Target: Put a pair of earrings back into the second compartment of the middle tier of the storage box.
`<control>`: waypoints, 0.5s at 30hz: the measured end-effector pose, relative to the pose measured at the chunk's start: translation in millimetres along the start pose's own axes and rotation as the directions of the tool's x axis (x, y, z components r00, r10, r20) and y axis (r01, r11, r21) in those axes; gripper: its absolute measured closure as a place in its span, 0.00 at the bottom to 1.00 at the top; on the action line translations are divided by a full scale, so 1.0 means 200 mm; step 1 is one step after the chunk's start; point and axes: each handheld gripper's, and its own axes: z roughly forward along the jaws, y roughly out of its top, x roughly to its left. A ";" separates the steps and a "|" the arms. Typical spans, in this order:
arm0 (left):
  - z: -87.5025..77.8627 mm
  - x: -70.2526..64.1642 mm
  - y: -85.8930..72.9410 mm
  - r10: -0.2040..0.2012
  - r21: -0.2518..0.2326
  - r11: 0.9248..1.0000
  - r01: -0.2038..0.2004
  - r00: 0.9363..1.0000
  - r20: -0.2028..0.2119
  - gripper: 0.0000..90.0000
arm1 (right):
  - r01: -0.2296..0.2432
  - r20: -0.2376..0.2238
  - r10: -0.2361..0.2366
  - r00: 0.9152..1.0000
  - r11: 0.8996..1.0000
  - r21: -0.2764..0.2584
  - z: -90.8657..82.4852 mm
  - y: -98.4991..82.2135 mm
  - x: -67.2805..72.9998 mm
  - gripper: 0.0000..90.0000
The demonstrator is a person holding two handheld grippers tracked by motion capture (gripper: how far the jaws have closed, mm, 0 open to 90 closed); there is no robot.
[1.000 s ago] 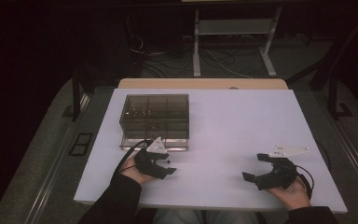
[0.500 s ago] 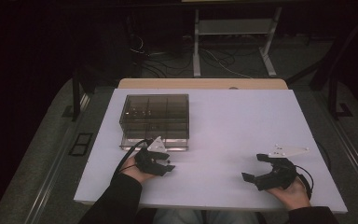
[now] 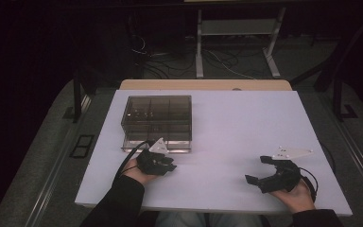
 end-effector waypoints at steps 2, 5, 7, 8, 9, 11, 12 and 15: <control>0.00 0.00 0.00 -0.006 -0.004 1.000 0.006 1.000 -0.004 0.82 | 0.000 0.000 0.000 1.000 1.000 0.001 0.00 0.00 0.00 0.01; 0.00 0.02 0.00 -0.012 -0.002 1.000 0.012 1.000 0.003 0.86 | 0.001 0.002 -0.001 1.000 1.000 0.000 0.00 0.00 0.00 0.01; 0.00 0.03 0.00 -0.011 -0.006 1.000 0.011 1.000 0.010 0.87 | 0.000 0.000 0.000 1.000 1.000 0.000 0.00 0.00 0.00 0.01; 0.00 0.03 -0.01 -0.014 -0.006 1.000 0.014 1.000 0.012 0.87 | 0.003 0.000 -0.003 1.000 1.000 -0.001 0.00 0.00 0.00 0.01; 0.00 0.03 -0.01 -0.017 -0.007 1.000 0.017 1.000 0.014 0.87 | 0.001 0.000 -0.001 1.000 1.000 0.000 0.00 0.00 0.00 0.01; 0.00 0.03 0.00 -0.030 -0.005 1.000 0.030 0.999 0.018 0.87 | 0.001 -0.001 -0.001 1.000 1.000 0.001 0.00 0.00 0.00 0.01; 0.00 0.03 -0.01 -0.031 -0.006 0.999 0.031 0.999 0.021 0.87 | 0.001 -0.001 -0.001 1.000 1.000 0.001 0.00 0.00 0.00 0.01; -0.01 0.04 -0.01 -0.036 -0.004 0.999 0.036 0.999 0.023 0.87 | 0.001 -0.002 -0.001 1.000 1.000 0.002 0.00 0.00 0.00 0.01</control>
